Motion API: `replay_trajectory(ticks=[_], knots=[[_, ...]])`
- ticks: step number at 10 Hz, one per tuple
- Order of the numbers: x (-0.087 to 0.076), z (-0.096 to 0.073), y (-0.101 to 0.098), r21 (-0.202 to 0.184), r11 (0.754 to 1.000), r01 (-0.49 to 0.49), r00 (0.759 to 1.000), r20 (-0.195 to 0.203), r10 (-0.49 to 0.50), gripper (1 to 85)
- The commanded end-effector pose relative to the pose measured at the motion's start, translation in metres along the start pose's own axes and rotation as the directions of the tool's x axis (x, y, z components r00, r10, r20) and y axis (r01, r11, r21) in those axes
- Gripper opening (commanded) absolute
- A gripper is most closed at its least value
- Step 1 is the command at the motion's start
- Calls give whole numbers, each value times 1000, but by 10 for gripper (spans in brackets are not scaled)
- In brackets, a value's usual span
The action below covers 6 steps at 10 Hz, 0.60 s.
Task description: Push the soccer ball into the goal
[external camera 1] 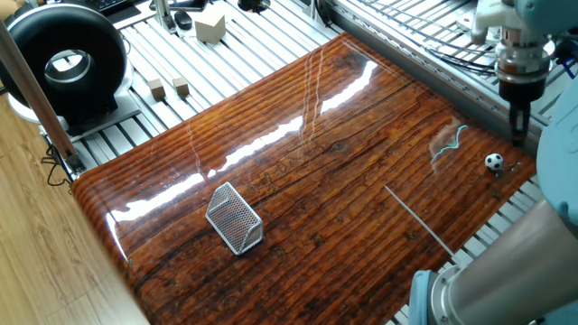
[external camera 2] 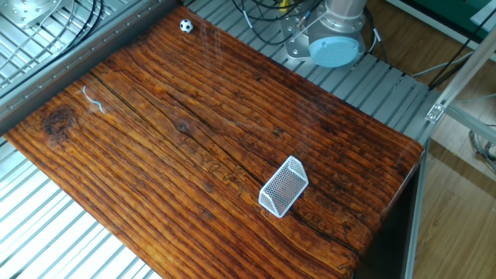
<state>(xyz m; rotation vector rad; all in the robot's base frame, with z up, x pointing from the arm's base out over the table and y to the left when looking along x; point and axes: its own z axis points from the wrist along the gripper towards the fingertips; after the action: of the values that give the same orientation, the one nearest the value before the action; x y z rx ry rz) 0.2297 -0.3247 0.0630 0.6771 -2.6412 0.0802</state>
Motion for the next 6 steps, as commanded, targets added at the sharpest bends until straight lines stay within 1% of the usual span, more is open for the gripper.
replay_trajectory(ticks=[1,3,4,5,6], knots=[[-6,11,-12,36,999,6,1000,-3,-6,10],[-15,13,-11,31,999,14,1000,15,-15,10],[-25,12,-3,5,1000,19,999,47,-19,10],[-32,10,4,-20,1000,19,998,67,-18,10],[-36,9,8,-36,999,21,997,80,-18,10]])
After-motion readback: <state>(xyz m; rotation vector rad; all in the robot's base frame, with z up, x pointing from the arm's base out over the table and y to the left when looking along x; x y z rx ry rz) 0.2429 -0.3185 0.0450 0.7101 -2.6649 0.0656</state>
